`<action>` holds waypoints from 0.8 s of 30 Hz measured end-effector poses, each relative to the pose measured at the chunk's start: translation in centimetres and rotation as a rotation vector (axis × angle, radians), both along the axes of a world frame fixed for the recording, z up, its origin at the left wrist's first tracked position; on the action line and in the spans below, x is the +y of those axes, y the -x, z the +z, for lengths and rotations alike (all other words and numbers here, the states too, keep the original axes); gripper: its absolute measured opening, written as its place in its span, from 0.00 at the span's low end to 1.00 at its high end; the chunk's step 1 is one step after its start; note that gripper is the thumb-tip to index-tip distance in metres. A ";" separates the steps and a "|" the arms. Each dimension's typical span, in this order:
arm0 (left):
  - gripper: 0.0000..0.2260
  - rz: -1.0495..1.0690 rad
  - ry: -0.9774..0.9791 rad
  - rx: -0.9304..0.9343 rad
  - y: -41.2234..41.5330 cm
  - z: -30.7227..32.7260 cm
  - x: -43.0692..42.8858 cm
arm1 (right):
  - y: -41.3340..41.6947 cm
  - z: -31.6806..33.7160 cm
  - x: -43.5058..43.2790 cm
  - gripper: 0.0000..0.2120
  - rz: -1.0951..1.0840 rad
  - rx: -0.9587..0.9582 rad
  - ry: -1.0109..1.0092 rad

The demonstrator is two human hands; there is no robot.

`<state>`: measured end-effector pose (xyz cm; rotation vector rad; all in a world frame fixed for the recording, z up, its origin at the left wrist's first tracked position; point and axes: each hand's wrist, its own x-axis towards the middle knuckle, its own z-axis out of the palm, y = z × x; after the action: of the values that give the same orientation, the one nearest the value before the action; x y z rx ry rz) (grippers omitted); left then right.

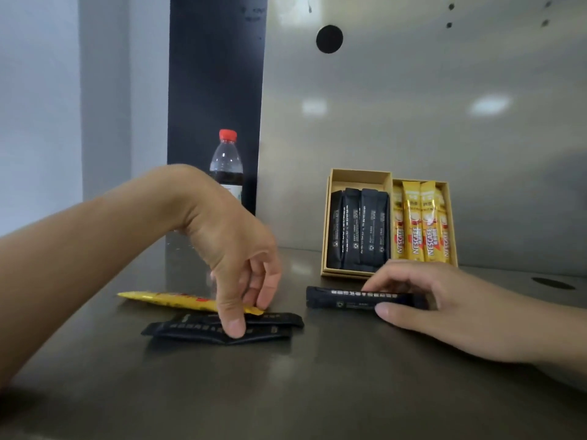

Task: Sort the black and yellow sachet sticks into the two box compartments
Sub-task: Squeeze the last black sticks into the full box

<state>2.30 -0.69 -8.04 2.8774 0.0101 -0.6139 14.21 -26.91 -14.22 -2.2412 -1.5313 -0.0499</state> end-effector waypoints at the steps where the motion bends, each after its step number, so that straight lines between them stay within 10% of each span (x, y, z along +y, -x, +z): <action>1: 0.15 -0.017 0.001 -0.026 -0.2 0.0 0.0 | -0.2 0.0 0.0 0.08 -0.023 -0.012 -0.026; 18: 0.14 -0.149 0.173 -0.410 -2.4 -2.0 -2.8 | -2.8 0.3 -0.1 0.08 -0.170 0.090 -0.377; 24: 0.18 -0.011 0.150 -0.840 -2.6 -1.6 -3.2 | -2.7 0.8 -0.7 0.07 -0.086 0.042 -0.466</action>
<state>4.93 -3.85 -9.63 2.7493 -0.1651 0.5897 16.86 -27.61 -13.44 -1.9186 -1.2449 -0.3460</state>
